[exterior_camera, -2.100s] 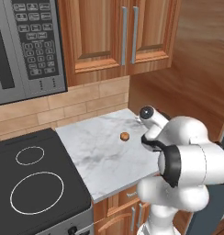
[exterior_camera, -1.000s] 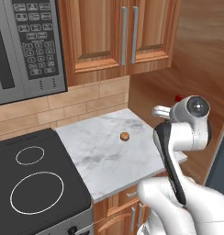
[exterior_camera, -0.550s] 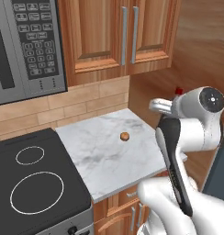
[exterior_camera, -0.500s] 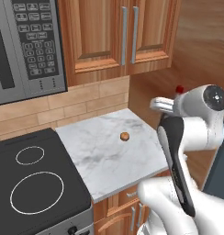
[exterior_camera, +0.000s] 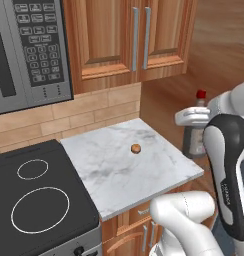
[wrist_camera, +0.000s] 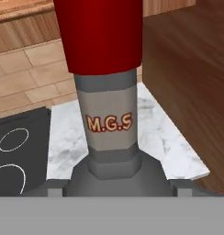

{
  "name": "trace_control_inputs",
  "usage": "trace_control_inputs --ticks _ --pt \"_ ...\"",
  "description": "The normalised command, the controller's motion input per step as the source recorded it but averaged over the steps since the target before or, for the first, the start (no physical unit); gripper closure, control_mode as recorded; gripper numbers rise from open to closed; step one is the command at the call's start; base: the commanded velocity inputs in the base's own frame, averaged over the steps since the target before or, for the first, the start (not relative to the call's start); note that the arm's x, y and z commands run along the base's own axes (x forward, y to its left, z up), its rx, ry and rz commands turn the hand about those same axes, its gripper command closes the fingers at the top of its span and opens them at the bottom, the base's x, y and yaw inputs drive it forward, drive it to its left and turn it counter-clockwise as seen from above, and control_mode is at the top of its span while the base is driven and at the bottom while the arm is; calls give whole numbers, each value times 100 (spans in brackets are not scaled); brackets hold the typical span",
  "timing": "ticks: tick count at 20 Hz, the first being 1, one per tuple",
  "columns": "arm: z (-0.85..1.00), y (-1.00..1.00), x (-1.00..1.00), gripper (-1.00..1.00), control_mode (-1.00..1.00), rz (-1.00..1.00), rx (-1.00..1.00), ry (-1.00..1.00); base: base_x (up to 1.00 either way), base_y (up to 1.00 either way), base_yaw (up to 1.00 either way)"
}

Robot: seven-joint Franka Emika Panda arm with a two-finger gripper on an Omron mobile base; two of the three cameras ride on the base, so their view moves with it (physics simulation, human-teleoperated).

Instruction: Place the liquor on the top shelf of the fridge to keep it out of children's reach, and place the lime and tangerine on lower shelves for easy access.

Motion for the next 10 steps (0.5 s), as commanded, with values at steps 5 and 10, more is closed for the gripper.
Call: trace_control_inputs --ticks 5,10 --pt "0 39 -27 100 -100 12 -14 5 0 0 0" --pt "0 17 -24 100 -100 1 -10 -1 0 0 0"
